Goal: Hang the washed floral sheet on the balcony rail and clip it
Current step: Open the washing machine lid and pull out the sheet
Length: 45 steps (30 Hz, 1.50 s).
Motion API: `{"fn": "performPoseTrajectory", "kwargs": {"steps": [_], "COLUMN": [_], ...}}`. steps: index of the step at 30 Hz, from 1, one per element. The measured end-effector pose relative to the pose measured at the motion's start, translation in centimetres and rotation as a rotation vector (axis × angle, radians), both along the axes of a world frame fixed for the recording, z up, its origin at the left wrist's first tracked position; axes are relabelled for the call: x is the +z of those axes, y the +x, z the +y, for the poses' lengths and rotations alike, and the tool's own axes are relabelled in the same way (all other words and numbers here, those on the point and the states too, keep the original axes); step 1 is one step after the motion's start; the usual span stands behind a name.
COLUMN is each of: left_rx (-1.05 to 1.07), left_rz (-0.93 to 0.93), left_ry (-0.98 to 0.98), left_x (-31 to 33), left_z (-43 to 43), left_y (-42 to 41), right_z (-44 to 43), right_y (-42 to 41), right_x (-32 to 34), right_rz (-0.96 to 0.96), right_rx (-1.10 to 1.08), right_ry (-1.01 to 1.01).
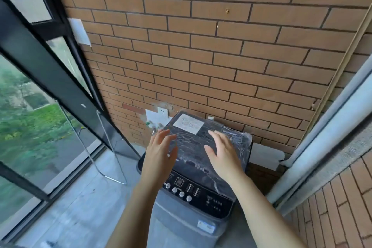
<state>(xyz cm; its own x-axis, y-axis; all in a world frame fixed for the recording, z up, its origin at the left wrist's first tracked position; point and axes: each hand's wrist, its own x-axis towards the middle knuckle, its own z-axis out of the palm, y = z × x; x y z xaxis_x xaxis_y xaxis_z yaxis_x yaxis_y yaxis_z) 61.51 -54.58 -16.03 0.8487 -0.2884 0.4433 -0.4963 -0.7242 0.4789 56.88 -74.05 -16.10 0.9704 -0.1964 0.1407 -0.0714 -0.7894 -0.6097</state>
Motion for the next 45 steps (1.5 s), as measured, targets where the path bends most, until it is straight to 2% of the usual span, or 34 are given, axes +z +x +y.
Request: {"fn": "performPoseTrajectory", "kwargs": {"steps": [8,15,23,28,32,39,45], "left_rx": [-0.009,-0.106,-0.272,-0.372,-0.431,-0.420,-0.441], "left_rz": [0.219,0.371,0.437,0.412,0.307,0.076,0.018], "left_ry": [0.129,0.212,0.292,0.389,0.438,0.396,0.385], "left_x": [-5.4,-10.5,-13.7,-14.0,-13.2,-10.6,-9.1], "left_z": [-2.0,-1.0,0.0,0.6,0.8,-0.4,-1.0], "left_y": [3.7,8.4,13.2,14.6,15.1,16.4,17.6], "right_z": [-0.6,0.8,2.0,1.9,0.9,0.0,-0.6], "right_y": [3.7,7.9,11.6,12.6,13.0,12.9,12.3], "right_x": [-6.6,-10.9,-13.4,-11.4,-7.6,-3.0,-3.1], "right_rz": [0.301,0.551,0.816,0.808,0.764,0.646,0.506], "right_rx": [0.087,0.096,0.064,0.026,0.063,0.150,0.209], "right_ry": [0.051,0.062,0.080,0.086,0.073,-0.064,-0.186]}}
